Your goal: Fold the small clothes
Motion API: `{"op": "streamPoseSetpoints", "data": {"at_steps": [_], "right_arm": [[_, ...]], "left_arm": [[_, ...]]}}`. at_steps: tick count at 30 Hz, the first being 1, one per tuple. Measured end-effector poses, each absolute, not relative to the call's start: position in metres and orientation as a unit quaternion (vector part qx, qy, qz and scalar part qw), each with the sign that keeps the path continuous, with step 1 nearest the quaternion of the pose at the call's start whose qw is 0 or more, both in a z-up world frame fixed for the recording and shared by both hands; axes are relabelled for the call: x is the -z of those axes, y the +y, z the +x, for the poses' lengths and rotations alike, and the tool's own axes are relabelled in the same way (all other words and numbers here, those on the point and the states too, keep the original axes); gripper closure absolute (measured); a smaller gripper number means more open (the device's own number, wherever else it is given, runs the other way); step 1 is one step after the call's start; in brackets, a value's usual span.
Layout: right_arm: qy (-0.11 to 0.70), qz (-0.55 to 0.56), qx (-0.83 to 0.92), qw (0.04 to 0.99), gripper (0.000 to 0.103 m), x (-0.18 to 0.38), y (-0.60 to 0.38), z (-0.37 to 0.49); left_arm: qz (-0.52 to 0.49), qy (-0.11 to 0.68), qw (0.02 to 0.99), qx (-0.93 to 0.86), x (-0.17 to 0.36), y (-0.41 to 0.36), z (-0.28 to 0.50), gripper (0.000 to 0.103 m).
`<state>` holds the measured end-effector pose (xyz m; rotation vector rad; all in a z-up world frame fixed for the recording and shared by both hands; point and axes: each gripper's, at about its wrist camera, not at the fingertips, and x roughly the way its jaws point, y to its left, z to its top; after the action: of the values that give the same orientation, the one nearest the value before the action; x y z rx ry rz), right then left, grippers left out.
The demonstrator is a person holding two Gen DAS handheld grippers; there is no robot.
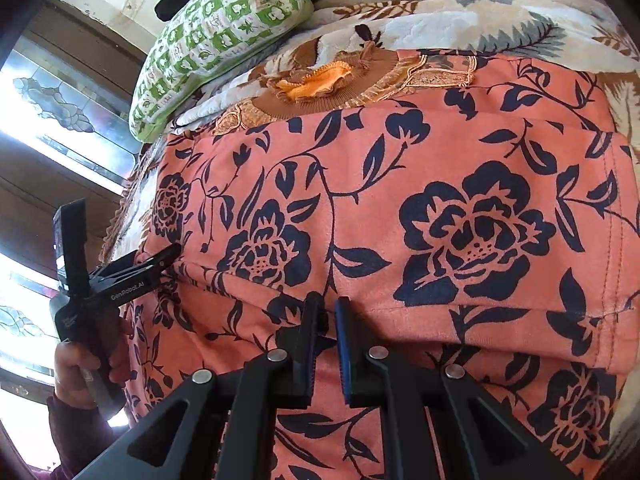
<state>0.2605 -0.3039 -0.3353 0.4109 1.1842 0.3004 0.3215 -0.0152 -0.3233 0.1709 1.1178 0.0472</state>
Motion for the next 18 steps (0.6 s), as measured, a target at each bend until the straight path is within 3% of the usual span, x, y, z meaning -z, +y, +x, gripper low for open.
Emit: {"op": "streamPoseSetpoints", "data": {"at_steps": [7,10,15,18], "right_arm": [[0.563,0.152,-0.128,0.802,0.091,0.329,-0.300,0.247],[0.528,0.121,-0.104,0.834,0.091,0.304,-0.312,0.238],[0.484,0.164,-0.030,0.859,0.091,0.282,-0.372,0.231],[0.492,0.186,0.004,0.850,0.089,0.293,-0.400,0.235]], "left_arm": [[0.046,0.529,0.847,-0.034,0.319,-0.007,0.316,0.000],[0.025,0.526,0.850,-0.034,0.307,-0.005,0.311,0.000],[0.008,0.469,0.881,-0.054,0.275,0.010,0.306,0.001],[0.008,0.480,0.873,-0.088,0.284,0.030,0.321,0.001]]}}
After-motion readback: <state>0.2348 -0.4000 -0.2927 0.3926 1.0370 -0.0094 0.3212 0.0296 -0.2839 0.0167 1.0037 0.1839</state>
